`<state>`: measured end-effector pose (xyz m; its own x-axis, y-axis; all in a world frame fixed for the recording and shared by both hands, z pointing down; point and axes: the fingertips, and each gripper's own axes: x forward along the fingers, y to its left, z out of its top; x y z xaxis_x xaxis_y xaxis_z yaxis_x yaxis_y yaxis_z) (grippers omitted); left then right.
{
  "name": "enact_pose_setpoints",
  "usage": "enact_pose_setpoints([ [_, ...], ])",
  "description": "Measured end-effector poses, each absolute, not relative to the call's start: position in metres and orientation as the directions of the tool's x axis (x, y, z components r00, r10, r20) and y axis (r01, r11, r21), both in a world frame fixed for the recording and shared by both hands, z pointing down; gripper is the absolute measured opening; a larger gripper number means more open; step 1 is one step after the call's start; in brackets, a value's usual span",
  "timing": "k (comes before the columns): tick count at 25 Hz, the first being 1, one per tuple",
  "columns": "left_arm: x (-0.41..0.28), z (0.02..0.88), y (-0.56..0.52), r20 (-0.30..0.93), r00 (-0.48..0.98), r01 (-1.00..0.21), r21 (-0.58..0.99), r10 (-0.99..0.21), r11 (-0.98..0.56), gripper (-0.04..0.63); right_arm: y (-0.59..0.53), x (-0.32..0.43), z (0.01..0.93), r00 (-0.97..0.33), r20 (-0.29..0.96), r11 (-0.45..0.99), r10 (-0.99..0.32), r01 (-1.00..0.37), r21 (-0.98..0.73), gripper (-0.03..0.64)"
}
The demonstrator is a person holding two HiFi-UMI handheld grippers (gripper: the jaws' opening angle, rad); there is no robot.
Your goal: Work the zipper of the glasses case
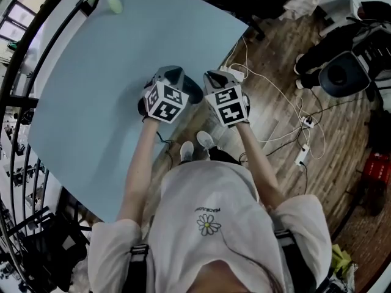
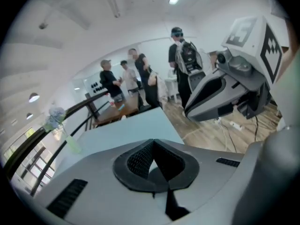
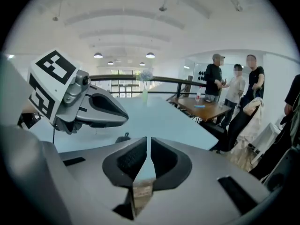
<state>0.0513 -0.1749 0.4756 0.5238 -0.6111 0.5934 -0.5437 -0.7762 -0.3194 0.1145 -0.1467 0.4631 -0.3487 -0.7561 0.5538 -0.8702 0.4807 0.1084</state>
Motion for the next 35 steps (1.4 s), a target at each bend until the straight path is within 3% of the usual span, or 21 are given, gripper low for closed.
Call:
enact_pose_setpoints([
  [5, 0.041, 0.357, -0.191, 0.292, 0.573, -0.764, -0.149, -0.766, -0.628, 0.014, -0.175, 0.121, 0.357, -0.384, 0.260, 0.427, -0.886, -0.894, 0.138, 0.006],
  [8, 0.025, 0.292, -0.178, 0.079, 0.532, -0.841, -0.065, -0.843, -0.537, 0.014, -0.171, 0.127, 0.302, -0.407, 0.079, 0.414, -0.910, -0.903, 0.115, 0.006],
  [11, 0.007, 0.245, -0.153, -0.101, 0.457, -0.889, -0.047, -0.884, -0.455, 0.014, -0.160, 0.133, 0.269, -0.403, -0.023, 0.397, -0.915, -0.909, 0.131, 0.006],
  [14, -0.012, 0.226, -0.130, -0.206, 0.362, -0.932, -0.086, -0.909, -0.352, 0.014, -0.142, 0.135, 0.250, -0.401, -0.093, 0.384, -0.911, -0.910, 0.159, 0.006],
  [19, -0.031, 0.224, -0.119, -0.250, 0.292, -0.956, -0.078, -0.923, -0.281, 0.013, -0.128, 0.138, 0.243, -0.371, -0.145, 0.342, -0.917, -0.920, 0.194, 0.006],
  [35, -0.030, 0.210, -0.112, -0.297, 0.274, -0.961, -0.120, -0.915, -0.249, 0.014, -0.128, 0.136, 0.239, -0.380, -0.156, 0.342, -0.911, -0.913, 0.224, 0.006],
])
